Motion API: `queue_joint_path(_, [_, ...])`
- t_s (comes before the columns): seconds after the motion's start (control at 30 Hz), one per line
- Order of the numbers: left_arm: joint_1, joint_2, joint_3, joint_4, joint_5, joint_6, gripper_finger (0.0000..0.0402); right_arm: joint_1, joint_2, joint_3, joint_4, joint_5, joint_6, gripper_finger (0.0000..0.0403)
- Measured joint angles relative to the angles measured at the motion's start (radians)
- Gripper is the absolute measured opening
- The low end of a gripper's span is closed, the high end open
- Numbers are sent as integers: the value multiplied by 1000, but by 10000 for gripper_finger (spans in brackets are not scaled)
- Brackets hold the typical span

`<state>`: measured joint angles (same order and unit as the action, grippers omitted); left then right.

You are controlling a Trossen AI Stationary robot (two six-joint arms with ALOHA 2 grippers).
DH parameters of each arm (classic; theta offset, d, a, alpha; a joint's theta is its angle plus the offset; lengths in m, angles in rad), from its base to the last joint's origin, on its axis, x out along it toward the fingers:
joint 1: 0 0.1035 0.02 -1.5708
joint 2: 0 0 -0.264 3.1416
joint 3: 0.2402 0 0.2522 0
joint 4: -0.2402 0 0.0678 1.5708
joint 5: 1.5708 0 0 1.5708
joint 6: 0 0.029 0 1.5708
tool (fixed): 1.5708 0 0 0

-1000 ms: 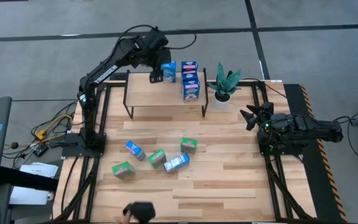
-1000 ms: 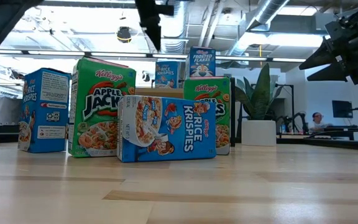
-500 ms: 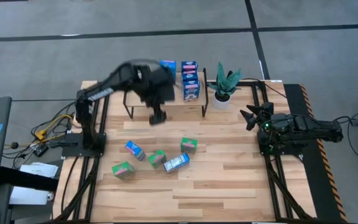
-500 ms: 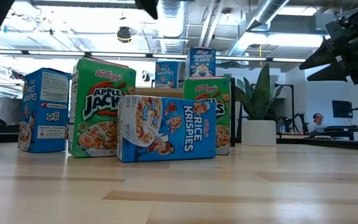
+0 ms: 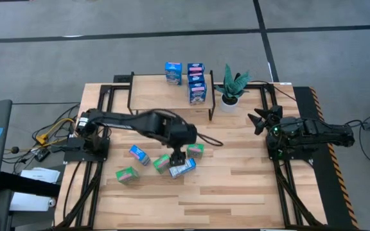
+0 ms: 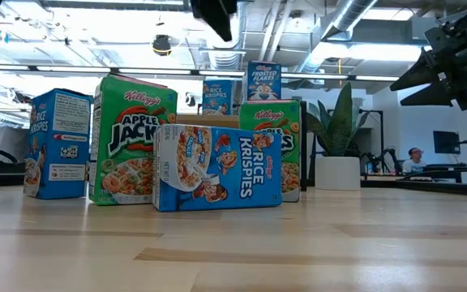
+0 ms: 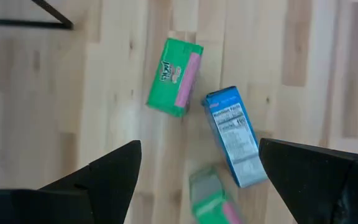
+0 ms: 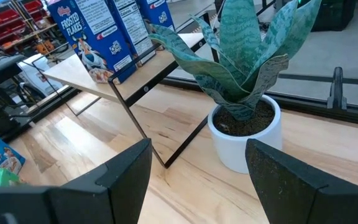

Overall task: Stack cereal on shelf
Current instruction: Put the bottom light blue cereal box on the shelf aligned with the other light blue cereal box

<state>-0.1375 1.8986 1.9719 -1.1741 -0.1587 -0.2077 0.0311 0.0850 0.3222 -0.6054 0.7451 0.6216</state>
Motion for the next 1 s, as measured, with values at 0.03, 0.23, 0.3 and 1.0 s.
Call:
queue_joint_path(0.03, [-1, 0, -47, 38, -2, -12, 316, 0, 0, 0, 0, -7, 0, 286])
queue_joint_path(0.23, [-1, 1, -251, 280, -8, -60, 316, 0, 0, 0, 0, -31, 2, 286])
queue_joint_path(0.3, [-1, 3, -293, 322, -5, -94, 316, 0, 0, 0, 0, -33, 2, 286])
queue_joint_path(1.0, [-100, 112, -340, 501, -115, -197, 316, 0, 5, 0, 1, -35, 2, 286])
